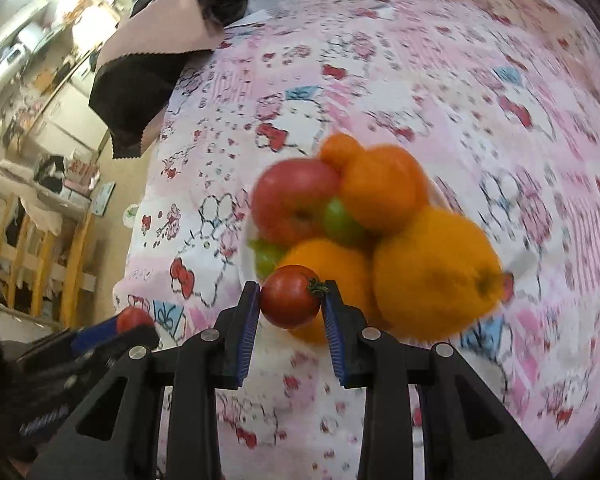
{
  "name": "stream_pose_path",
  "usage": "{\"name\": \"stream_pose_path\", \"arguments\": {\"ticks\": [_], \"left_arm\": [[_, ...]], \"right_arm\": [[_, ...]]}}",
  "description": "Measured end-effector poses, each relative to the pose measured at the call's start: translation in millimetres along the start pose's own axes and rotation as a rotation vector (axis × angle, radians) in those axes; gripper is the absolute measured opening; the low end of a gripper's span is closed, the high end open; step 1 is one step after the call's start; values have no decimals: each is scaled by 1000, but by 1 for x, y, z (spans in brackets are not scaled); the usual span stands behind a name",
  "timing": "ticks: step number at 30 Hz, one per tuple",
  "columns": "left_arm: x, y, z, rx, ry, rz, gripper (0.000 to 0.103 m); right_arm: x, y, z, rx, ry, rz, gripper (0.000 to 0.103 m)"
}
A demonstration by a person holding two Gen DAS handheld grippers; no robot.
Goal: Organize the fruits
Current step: 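Place the tomato on the plate with left tool while right tool releases another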
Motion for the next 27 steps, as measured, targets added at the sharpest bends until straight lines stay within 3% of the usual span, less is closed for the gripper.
{"name": "stream_pose_path", "arguments": {"ticks": [8,12,14,16,22,27], "left_arm": [[-11,9,2,-5,-8,69,28],[-10,12,3,-2,-16,80,28],[-9,12,3,-5,-25,90,28],[-6,12,2,-8,-28,86,28],[-8,11,0,-9,-15,78,28],[-13,9,-4,-6,16,68,28]], "right_arm": [[-4,19,-40,0,-132,114,33],[-4,17,-40,-4,-145,148,35],[-5,19,-36,4,-135,149,42],[-5,22,-30,24,-135,145,56],[1,30,6,68,-103,114,57],[30,23,52,77,-93,-5,58]]}}
Point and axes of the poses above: each gripper's, at about its wrist camera, not at the fingertips, and z roughly against the way its jaws point, x to its right, y to its top, the point moved 6 cm from there along -z, roughly the way its jaws point, and after that the axes turned 15 degrees about x, right-handed, at the moved point
